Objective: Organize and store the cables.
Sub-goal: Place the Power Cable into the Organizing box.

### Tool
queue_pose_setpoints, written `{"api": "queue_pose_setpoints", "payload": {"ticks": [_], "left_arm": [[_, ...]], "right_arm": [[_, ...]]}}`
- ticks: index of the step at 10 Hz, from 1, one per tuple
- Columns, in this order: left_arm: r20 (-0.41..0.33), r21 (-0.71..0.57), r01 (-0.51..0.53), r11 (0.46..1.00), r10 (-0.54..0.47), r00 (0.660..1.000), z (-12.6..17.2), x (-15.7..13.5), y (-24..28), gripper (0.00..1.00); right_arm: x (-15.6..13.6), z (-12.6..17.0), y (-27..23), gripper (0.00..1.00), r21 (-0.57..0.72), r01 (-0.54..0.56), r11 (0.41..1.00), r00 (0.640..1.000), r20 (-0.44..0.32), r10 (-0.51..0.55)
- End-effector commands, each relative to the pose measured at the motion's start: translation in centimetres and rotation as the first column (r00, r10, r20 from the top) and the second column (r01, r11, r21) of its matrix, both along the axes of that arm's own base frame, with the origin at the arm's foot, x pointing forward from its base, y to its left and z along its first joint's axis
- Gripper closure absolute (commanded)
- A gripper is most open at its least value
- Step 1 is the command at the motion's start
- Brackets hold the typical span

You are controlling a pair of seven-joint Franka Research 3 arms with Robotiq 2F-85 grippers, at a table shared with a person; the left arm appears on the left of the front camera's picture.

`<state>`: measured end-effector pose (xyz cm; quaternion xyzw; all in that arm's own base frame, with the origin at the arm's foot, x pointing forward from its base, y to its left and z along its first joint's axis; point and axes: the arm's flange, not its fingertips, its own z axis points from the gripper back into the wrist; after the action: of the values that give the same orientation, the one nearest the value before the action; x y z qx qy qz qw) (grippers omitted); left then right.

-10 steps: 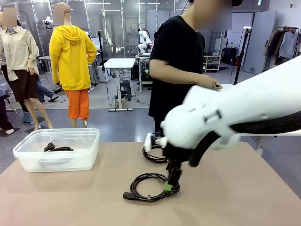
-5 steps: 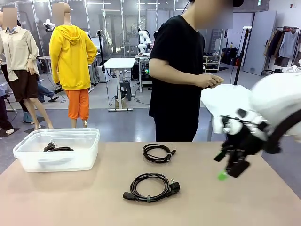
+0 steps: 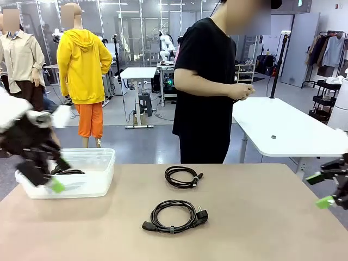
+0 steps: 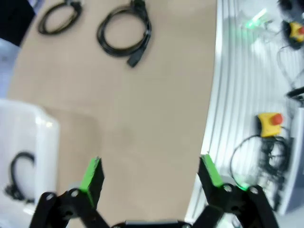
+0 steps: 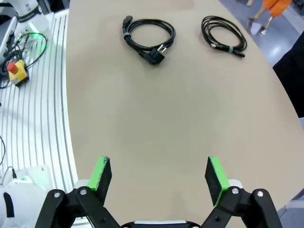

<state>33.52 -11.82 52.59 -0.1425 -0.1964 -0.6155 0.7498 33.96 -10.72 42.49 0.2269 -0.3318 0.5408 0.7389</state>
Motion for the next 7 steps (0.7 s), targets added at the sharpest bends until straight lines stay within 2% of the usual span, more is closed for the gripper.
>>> {"api": "queue_pose_setpoints", "payload": {"ticks": [1,2,4,7], "left_arm": [[0.049,0.156,-0.039,0.987,0.032,0.998,-0.6,2.6,-6.0,0.0],[0.062,0.176,-0.014,0.984,0.003,0.998,-0.8,2.6,-9.3,0.0],[0.034,0.207,-0.01,0.978,0.003,0.999,-2.7,3.4,-14.9,0.0],[0.034,0.238,0.035,0.971,-0.045,0.998,-5.6,3.9,-19.9,0.0]], "right_arm": [[-1.5,-1.1,-2.8,0.0,0.09,0.0,0.996,0.999,0.041,-0.003],[-2.5,-1.5,-5.0,0.0,0.108,0.039,0.993,0.998,0.052,-0.045],[-5.5,-2.7,-9.5,0.0,0.164,0.14,0.977,0.986,0.062,-0.152],[-9.3,-5.1,-13.1,0.0,0.237,0.263,0.935,0.957,0.057,-0.283]]}}
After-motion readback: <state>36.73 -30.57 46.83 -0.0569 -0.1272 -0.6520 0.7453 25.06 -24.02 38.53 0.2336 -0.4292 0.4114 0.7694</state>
